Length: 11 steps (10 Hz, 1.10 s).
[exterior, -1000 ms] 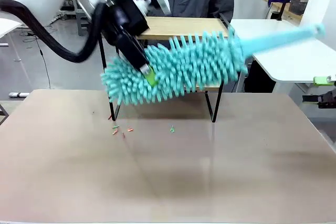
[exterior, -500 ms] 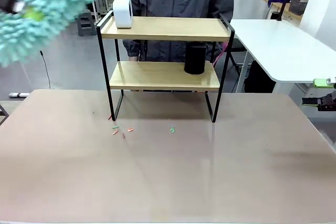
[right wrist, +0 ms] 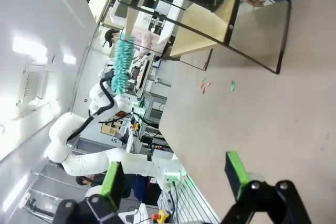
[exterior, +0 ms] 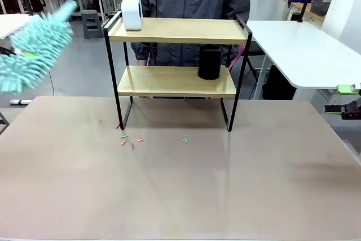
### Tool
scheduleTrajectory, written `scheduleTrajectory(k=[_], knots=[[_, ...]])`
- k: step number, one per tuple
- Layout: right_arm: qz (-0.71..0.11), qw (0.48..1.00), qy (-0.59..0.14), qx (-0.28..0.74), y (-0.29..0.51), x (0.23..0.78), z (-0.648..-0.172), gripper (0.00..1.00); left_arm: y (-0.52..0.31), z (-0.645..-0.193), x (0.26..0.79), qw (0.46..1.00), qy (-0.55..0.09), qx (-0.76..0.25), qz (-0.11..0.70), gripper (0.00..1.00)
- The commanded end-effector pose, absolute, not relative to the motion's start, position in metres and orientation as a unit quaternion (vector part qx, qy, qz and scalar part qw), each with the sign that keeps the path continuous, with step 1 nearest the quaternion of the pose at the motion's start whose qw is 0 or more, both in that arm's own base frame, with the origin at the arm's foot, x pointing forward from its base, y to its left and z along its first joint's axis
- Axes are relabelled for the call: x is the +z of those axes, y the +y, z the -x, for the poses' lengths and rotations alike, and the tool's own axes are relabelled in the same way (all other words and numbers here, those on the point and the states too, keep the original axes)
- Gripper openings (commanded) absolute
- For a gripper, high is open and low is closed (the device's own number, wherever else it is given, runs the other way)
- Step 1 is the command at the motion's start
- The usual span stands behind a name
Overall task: Clean the shelf.
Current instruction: Hand the Duster back to the human.
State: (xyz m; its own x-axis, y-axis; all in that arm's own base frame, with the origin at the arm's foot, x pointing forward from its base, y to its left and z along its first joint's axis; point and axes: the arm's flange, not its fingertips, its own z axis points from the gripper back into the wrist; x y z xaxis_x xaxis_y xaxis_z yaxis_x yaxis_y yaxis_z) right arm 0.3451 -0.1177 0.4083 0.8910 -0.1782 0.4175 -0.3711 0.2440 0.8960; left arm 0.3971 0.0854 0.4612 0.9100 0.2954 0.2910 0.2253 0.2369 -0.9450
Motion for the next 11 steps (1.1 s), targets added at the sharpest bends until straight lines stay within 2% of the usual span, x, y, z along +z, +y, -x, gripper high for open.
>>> scheduleTrajectory(k=[1,3,4,11], knots=[[-0.61,0.757,-0.222,0.066,-0.118,0.411,-0.343,1.0,0.069,-0.421,0.456,0.742,-0.123,0.076,0.655,0.0],[-0.61,0.757,-0.222,0.066,-0.118,0.411,-0.343,1.0,0.063,-0.433,0.45,0.725,-0.03,0.087,0.682,0.0],[-0.61,0.757,-0.222,0.066,-0.118,0.411,-0.343,1.0,0.06,-0.42,0.427,0.747,-0.109,0.066,0.652,0.0],[-0.61,0.757,-0.222,0.066,-0.118,0.411,-0.343,1.0,0.06,-0.42,0.427,0.747,-0.109,0.066,0.652,0.0]])
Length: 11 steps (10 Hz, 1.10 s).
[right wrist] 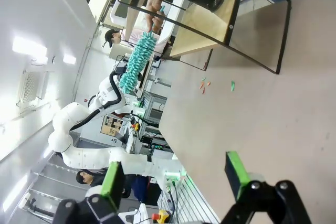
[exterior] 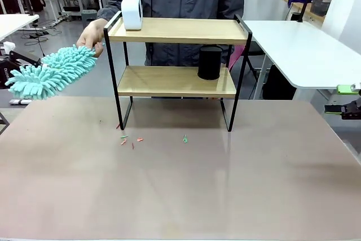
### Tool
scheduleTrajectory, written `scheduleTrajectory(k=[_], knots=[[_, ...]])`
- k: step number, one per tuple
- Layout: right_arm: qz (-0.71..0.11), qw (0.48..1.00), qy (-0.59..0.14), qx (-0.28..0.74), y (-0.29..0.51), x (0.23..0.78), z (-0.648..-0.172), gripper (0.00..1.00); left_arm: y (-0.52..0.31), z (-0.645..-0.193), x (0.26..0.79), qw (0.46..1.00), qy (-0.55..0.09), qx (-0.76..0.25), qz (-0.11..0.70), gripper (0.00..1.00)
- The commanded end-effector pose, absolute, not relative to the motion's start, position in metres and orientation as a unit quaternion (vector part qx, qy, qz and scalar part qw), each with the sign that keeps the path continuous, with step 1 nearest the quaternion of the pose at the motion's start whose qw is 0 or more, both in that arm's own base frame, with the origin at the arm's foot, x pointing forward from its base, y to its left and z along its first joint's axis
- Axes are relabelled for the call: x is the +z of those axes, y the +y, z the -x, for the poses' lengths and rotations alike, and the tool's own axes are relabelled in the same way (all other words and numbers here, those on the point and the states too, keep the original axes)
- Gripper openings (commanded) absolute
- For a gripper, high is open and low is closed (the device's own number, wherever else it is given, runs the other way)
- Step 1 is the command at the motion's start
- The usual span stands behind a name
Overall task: Clean the shelf.
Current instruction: Hand the Duster back to the human.
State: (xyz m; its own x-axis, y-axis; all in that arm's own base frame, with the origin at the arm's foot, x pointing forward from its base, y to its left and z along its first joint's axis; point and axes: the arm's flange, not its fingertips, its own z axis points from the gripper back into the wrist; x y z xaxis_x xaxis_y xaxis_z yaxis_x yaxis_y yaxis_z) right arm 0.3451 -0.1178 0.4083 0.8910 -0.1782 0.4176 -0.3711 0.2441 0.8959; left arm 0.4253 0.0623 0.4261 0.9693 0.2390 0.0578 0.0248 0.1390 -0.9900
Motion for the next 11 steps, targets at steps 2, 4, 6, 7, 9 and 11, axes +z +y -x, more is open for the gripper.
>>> scheduleTrajectory(k=[2,4,6,7,9,11], knots=[[-0.61,0.757,-0.222,0.066,-0.118,0.411,-0.343,1.0,0.062,-0.425,0.426,0.748,-0.101,0.072,0.652,0.18],[-0.61,0.757,-0.222,0.066,-0.118,0.411,-0.343,1.0,0.056,-0.427,0.428,0.767,-0.086,0.055,0.634,0.75],[-0.61,0.757,-0.222,0.066,-0.118,0.411,-0.343,1.0,0.062,-0.423,0.425,0.771,-0.084,0.055,0.629,1.0],[-0.61,0.757,-0.222,0.066,-0.118,0.411,-0.343,1.0,0.063,-0.42,0.421,0.774,-0.081,0.051,0.626,1.0],[-0.61,0.757,-0.222,0.066,-0.118,0.411,-0.343,1.0,0.063,-0.417,0.394,0.772,-0.056,-0.011,0.633,1.0],[-0.61,0.757,-0.222,0.066,-0.118,0.411,-0.343,1.0,0.052,-0.429,0.343,0.764,-0.013,-0.062,0.643,1.0]])
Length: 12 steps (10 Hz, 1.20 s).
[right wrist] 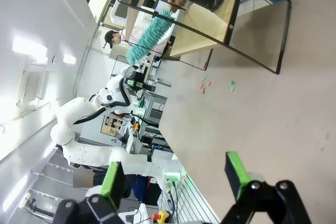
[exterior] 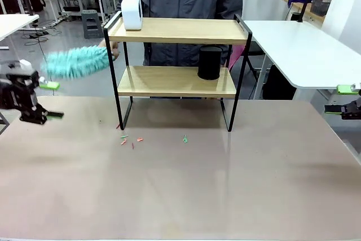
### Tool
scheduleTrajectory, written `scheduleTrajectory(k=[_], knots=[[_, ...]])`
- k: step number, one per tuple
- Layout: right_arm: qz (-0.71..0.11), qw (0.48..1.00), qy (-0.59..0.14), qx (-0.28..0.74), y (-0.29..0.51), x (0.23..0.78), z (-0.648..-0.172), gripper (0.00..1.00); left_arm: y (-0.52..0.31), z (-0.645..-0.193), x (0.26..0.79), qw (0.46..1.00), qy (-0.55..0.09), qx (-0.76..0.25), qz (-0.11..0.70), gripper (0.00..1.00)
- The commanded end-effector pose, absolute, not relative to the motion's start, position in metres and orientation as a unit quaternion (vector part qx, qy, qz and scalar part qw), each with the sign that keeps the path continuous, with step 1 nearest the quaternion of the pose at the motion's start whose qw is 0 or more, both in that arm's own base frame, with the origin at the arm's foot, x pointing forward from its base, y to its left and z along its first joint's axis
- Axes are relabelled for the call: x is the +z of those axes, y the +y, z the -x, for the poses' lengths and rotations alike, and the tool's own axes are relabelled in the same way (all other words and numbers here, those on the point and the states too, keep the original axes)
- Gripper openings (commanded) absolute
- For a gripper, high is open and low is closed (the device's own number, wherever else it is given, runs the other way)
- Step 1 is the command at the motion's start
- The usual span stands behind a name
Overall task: Clean the shelf.
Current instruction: Hand the Duster back to the human.
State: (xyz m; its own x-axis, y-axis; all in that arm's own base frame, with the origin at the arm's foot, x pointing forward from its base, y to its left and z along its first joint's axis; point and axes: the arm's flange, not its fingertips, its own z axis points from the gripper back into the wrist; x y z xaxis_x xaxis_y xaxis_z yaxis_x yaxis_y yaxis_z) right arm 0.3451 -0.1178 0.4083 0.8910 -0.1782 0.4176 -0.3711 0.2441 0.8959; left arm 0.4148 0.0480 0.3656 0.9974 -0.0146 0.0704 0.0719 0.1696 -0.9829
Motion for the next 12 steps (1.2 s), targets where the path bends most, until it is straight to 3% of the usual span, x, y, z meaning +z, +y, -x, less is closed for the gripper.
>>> scheduleTrajectory(k=[1,3,4,12], knots=[[-0.61,0.757,-0.222,0.066,-0.118,0.411,-0.343,1.0,0.044,-0.438,0.323,0.749,0.009,-0.077,0.658,1.0],[-0.61,0.757,-0.222,0.066,-0.118,0.411,-0.343,1.0,0.018,-0.449,0.307,0.747,0.045,-0.054,0.661,1.0],[-0.61,0.757,-0.222,0.066,-0.118,0.411,-0.343,1.0,0.032,-0.428,0.312,0.752,0.009,-0.058,0.657,1.0],[-0.61,0.757,-0.222,0.066,-0.118,0.411,-0.343,1.0,0.032,-0.428,0.312,0.752,0.009,-0.058,0.657,1.0]])
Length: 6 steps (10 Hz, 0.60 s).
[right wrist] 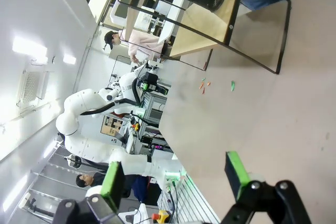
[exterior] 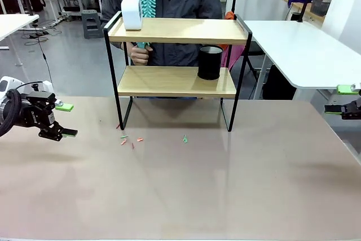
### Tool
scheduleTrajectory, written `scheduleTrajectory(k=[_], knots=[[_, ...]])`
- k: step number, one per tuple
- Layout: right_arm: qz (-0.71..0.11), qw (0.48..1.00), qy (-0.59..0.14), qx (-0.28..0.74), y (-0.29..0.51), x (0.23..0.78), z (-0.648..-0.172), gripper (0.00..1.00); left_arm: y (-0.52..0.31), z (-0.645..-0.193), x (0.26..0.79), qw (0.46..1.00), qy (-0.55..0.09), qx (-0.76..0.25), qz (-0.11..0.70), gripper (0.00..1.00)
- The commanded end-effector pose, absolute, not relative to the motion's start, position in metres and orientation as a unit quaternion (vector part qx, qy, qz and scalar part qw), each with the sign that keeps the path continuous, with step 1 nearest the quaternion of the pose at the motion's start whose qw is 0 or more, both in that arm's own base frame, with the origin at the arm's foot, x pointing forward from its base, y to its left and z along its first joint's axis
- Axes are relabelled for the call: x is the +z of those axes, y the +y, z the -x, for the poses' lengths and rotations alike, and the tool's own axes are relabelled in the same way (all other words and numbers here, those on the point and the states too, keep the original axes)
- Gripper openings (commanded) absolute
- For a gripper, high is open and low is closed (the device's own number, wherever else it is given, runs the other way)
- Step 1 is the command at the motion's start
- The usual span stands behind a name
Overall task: Clean the shelf.
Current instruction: Hand the Duster back to the human.
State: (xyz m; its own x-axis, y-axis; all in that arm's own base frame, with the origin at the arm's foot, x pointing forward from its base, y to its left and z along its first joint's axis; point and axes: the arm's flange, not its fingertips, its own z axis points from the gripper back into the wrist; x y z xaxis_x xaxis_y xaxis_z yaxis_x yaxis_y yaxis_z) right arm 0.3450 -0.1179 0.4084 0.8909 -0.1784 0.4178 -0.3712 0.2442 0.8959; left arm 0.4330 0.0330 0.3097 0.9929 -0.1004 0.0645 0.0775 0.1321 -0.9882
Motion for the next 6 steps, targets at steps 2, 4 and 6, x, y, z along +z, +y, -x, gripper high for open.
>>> scheduleTrajectory(k=[2,4,6], knots=[[-0.61,0.757,-0.222,0.066,-0.1185,0.4109,-0.3427,1.0,0.0316,-0.4275,0.3122,0.752,0.009,-0.058,0.657,1.0],[-0.61,0.757,-0.222,0.066,-0.1185,0.4109,-0.3427,1.0,0.0316,-0.4275,0.3122,0.752,0.009,-0.058,0.657,1.0],[-0.61,0.757,-0.222,0.066,-0.1185,0.4109,-0.3427,1.0,0.0316,-0.4275,0.3122,0.752,0.009,-0.058,0.657,1.0]])
